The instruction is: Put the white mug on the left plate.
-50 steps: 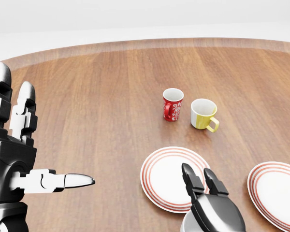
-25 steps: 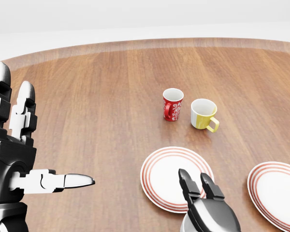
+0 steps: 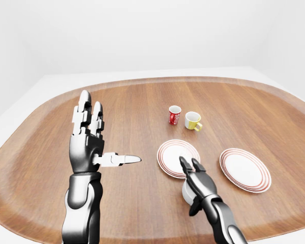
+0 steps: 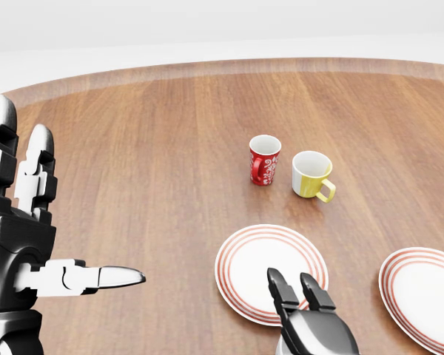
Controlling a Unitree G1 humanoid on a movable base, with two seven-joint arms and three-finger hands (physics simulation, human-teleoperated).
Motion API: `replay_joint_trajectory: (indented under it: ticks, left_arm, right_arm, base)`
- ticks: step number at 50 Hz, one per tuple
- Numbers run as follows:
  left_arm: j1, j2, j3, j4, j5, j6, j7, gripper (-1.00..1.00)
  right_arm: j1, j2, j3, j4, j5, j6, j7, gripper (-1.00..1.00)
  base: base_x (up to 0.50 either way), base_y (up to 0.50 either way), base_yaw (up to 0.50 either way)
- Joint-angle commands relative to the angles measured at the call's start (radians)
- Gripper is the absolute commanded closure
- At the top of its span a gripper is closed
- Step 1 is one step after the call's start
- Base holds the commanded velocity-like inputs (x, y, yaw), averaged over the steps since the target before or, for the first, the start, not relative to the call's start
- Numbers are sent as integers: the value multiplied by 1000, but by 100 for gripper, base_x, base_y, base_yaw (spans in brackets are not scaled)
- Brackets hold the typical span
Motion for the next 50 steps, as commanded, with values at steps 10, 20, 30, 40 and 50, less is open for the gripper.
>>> replay_joint_trajectory:
  ticks: [10, 20, 30, 40, 50]
  left_arm:
    - [-10, 2, 8, 15, -5, 0, 0, -100]
    - [-8, 2, 6, 14, -5, 0, 1, -100]
    - [-5, 1, 4, 26, -2, 0, -2, -100]
    - [-4, 2, 6, 16, -4, 0, -1, -100]
    - [-1, 1, 3, 8, -3, 0, -2, -100]
  right_arm:
    - [-29, -4, 4, 101, -10, -23, -38, -100]
    - [-15, -7, 8, 93, -2, -46, -29, 100]
    - [22, 4, 16, 23, 95, -81, 42, 100]
    - [95, 8, 77, -215, 365, -40, 243, 100]
    - [108, -21, 127, -401, 540, 53, 347, 100]
  base:
    - [0, 0, 0]
    - [0, 0, 0]
    - [0, 0, 0]
    - [0, 0, 0]
    - [0, 0, 0]
